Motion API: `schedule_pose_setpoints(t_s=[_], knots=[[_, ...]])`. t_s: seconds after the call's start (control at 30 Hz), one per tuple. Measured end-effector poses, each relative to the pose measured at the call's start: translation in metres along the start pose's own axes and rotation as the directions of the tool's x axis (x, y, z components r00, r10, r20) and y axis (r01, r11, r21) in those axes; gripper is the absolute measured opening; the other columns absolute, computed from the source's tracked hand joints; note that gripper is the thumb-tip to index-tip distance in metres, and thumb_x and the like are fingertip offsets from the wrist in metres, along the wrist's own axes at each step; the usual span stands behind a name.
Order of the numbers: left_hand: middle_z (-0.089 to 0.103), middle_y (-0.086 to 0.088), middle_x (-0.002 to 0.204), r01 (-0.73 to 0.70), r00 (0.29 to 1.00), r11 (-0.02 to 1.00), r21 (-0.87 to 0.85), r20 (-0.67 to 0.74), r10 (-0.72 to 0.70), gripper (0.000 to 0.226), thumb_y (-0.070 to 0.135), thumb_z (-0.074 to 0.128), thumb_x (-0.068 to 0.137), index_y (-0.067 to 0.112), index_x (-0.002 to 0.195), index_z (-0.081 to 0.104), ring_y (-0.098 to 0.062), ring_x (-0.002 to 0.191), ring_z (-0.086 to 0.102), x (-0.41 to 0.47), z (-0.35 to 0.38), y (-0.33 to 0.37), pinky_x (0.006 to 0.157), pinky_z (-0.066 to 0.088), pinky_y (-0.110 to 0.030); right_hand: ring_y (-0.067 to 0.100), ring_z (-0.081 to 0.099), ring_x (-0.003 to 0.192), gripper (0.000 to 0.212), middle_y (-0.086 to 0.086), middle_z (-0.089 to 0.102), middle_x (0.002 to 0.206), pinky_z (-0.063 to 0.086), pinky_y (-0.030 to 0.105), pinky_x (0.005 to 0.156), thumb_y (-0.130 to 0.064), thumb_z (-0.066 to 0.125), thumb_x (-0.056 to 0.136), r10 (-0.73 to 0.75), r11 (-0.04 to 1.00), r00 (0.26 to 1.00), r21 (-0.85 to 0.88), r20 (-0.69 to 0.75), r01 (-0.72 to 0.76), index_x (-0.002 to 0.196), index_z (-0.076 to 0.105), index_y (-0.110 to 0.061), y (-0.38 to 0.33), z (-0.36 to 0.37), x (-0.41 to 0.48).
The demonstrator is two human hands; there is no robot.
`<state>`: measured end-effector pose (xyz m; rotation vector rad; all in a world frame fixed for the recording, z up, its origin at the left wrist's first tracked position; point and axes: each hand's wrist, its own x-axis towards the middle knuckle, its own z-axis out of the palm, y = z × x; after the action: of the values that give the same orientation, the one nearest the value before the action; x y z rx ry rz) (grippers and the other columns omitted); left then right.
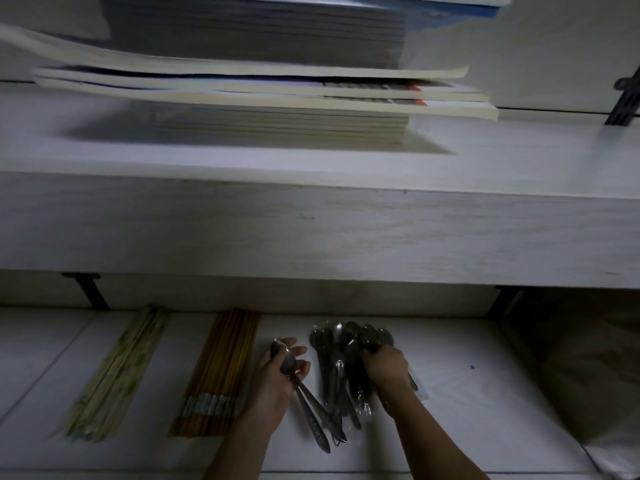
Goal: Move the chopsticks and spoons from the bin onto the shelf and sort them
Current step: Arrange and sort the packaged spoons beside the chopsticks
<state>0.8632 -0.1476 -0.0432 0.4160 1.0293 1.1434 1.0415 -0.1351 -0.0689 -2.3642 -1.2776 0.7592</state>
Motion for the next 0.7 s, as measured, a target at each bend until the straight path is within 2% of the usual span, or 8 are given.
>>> schedule_pose_setpoints(t_s=[0.13, 0.27, 0.37, 0.43, 0.5, 0.6, 0.7], knots=[[0.056, -0.016, 0.096, 0.004, 1.000, 1.000, 0.004, 0.000, -0.004, 0.020, 0.008, 0.037, 0.098, 0.004, 0.091, 0.056, -0.024, 0.086, 0.055, 0.000, 0.002, -0.002, 0.069, 0.047, -0.029, 0.025, 0.059, 0.086, 0.032, 0.019, 0.065, 0.107, 0.050, 0.036, 0.082, -0.026, 0.044, 0.094, 0.024, 0.999, 0.999, 0.047, -0.035, -0.022, 0.105, 0.061, -0.001, 0.009, -0.003, 0.006], [0.055, -0.017, 0.094, 0.019, 1.000, 1.000, -0.019, -0.001, -0.019, 0.020, 0.007, 0.037, 0.097, 0.003, 0.090, 0.056, -0.024, 0.084, 0.055, 0.000, 0.006, -0.004, 0.068, 0.046, -0.030, 0.034, 0.059, 0.098, 0.027, 0.019, 0.061, 0.110, 0.045, 0.036, 0.078, -0.019, 0.038, 0.097, 0.038, 0.990, 0.993, 0.140, -0.114, -0.022, 0.113, 0.052, -0.002, 0.014, -0.012, 0.005], [0.055, -0.017, 0.095, 0.037, 0.999, 0.999, -0.026, 0.000, -0.037, 0.020, 0.007, 0.037, 0.097, 0.003, 0.091, 0.055, -0.024, 0.085, 0.055, 0.000, 0.009, -0.005, 0.068, 0.047, -0.030, 0.029, 0.055, 0.088, 0.022, 0.019, 0.061, 0.109, 0.040, 0.034, 0.073, -0.018, 0.038, 0.097, 0.009, 0.978, 0.985, 0.207, -0.173, 0.027, 0.111, 0.049, -0.005, 0.019, -0.019, 0.002], [0.056, -0.016, 0.096, 0.047, 0.999, 0.999, -0.027, -0.006, -0.047, 0.019, 0.006, 0.037, 0.097, 0.003, 0.092, 0.055, -0.024, 0.085, 0.056, 0.000, 0.011, -0.008, 0.067, 0.047, -0.030, 0.031, 0.056, 0.089, 0.025, 0.020, 0.061, 0.107, 0.038, 0.032, 0.072, -0.020, 0.035, 0.098, -0.027, 0.962, 0.987, 0.263, -0.159, 0.069, 0.109, 0.051, -0.003, 0.020, -0.022, -0.002], [0.056, -0.017, 0.095, 0.062, 0.998, 0.997, -0.037, 0.010, -0.062, 0.019, 0.006, 0.037, 0.097, 0.003, 0.092, 0.055, -0.025, 0.084, 0.057, 0.000, 0.012, -0.010, 0.062, 0.051, -0.029, 0.028, 0.057, 0.085, 0.026, 0.016, 0.063, 0.097, 0.037, 0.030, 0.070, -0.021, 0.036, 0.099, -0.115, 0.931, 0.990, 0.340, -0.078, 0.135, 0.099, 0.057, -0.006, 0.017, -0.025, -0.011], [0.056, -0.022, 0.097, 0.091, 0.995, 0.991, -0.095, 0.047, -0.087, 0.017, 0.005, 0.036, 0.097, 0.000, 0.095, 0.053, -0.029, 0.085, 0.059, 0.001, 0.013, -0.014, 0.053, 0.058, -0.028, 0.007, 0.051, 0.060, 0.029, -0.002, 0.056, 0.069, 0.038, 0.018, 0.058, -0.019, 0.039, 0.098, -0.227, 0.851, 0.960, 0.514, 0.165, 0.113, 0.077, 0.059, -0.018, 0.004, -0.029, -0.039], [0.059, -0.026, 0.107, 0.091, 0.991, 0.993, -0.076, 0.100, -0.083, 0.023, 0.008, 0.037, 0.097, -0.004, 0.111, 0.052, -0.031, 0.092, 0.061, 0.001, 0.015, -0.018, 0.071, 0.055, -0.034, 0.003, 0.042, 0.048, 0.030, -0.004, 0.048, 0.060, 0.035, 0.013, 0.049, -0.019, 0.034, 0.099, -0.324, 0.807, 0.889, 0.585, 0.325, 0.080, 0.078, 0.055, -0.016, -0.008, -0.029, -0.067]])
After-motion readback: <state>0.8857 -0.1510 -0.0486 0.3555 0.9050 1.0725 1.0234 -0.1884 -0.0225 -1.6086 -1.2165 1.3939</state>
